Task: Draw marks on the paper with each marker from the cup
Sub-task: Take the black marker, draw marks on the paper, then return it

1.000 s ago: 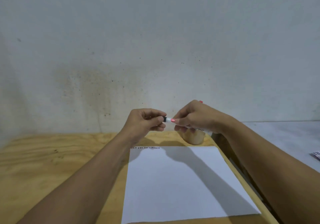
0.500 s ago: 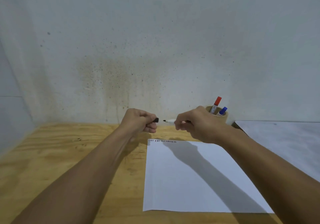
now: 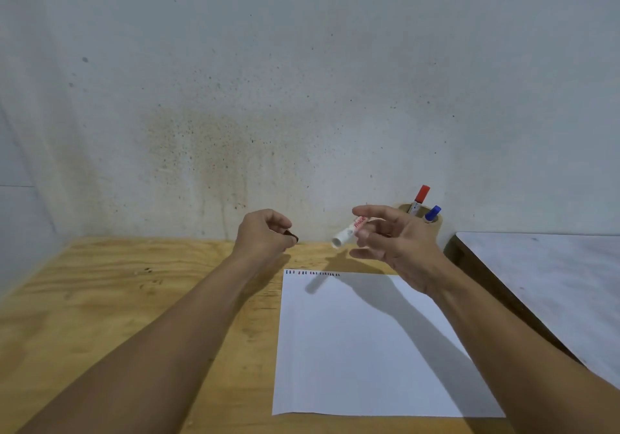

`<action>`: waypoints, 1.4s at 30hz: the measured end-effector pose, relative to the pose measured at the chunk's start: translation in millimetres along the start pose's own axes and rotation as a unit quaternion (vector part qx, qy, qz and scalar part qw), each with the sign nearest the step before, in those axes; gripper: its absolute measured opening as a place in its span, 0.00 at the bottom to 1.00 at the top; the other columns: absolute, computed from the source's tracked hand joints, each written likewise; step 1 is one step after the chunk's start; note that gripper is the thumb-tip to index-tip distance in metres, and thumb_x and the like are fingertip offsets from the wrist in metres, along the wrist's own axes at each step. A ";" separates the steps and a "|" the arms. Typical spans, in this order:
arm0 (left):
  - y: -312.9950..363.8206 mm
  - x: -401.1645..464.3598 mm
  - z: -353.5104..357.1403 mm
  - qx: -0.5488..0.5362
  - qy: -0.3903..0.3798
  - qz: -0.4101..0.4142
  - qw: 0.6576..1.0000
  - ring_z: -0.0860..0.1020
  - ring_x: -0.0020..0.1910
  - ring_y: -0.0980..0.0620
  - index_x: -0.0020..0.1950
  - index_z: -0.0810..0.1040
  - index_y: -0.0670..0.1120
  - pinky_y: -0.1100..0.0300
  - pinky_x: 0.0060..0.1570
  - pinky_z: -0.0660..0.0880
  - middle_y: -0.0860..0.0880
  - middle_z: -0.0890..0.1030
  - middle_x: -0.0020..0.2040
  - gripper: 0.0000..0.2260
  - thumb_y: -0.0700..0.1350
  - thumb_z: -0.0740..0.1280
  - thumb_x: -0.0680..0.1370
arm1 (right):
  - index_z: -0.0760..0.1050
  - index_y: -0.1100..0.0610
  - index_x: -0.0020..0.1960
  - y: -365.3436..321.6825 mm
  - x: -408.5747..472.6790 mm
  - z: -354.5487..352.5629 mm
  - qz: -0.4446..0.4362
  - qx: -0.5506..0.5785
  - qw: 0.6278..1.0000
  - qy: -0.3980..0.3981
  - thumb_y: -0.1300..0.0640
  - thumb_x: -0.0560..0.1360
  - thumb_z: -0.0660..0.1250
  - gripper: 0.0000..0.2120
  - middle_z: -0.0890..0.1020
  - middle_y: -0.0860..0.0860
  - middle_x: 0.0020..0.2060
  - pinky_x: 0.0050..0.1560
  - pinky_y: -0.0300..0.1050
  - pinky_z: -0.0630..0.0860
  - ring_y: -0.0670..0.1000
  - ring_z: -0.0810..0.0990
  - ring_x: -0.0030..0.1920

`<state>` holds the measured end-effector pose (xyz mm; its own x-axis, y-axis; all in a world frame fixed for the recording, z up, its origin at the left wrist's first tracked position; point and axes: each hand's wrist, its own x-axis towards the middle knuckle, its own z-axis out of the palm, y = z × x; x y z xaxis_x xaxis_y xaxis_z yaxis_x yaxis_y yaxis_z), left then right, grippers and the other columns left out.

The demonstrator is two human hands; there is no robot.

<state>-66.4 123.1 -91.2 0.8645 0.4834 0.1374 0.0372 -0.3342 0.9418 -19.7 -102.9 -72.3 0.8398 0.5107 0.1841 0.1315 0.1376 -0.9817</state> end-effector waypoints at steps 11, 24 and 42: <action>-11.9 3.2 13.9 0.064 0.025 0.018 0.997 0.81 0.39 0.49 0.39 0.81 0.44 0.59 0.37 0.77 0.46 0.82 0.39 0.07 0.33 0.74 0.66 | 0.78 0.59 0.55 22.0 5.7 8.9 -0.108 -0.109 0.970 0.189 0.67 0.73 0.72 0.12 0.79 0.63 0.38 0.37 0.46 0.84 0.57 0.80 0.39; -19.2 13.8 33.9 0.183 -0.022 0.085 0.979 0.81 0.44 0.49 0.46 0.84 0.41 0.62 0.48 0.76 0.42 0.84 0.46 0.07 0.33 0.72 0.69 | 0.77 0.68 0.49 48.2 5.4 7.6 -0.013 -0.035 0.973 0.228 0.58 0.78 0.68 0.11 0.84 0.61 0.38 0.35 0.45 0.83 0.54 0.85 0.32; -39.8 -53.9 31.1 0.271 -0.094 0.300 0.910 0.77 0.51 0.52 0.47 0.84 0.47 0.53 0.52 0.73 0.51 0.84 0.49 0.15 0.55 0.71 0.68 | 0.79 0.69 0.42 55.6 -1.4 0.6 0.019 -0.162 0.969 0.186 0.67 0.68 0.74 0.07 0.83 0.60 0.35 0.45 0.50 0.82 0.52 0.82 0.36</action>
<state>-98.8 85.2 -145.7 0.8792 -0.0469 0.4742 -0.2716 -0.8671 0.4177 -13.9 -95.4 -127.2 0.9714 0.1600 0.1757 0.2037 -0.1797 -0.9624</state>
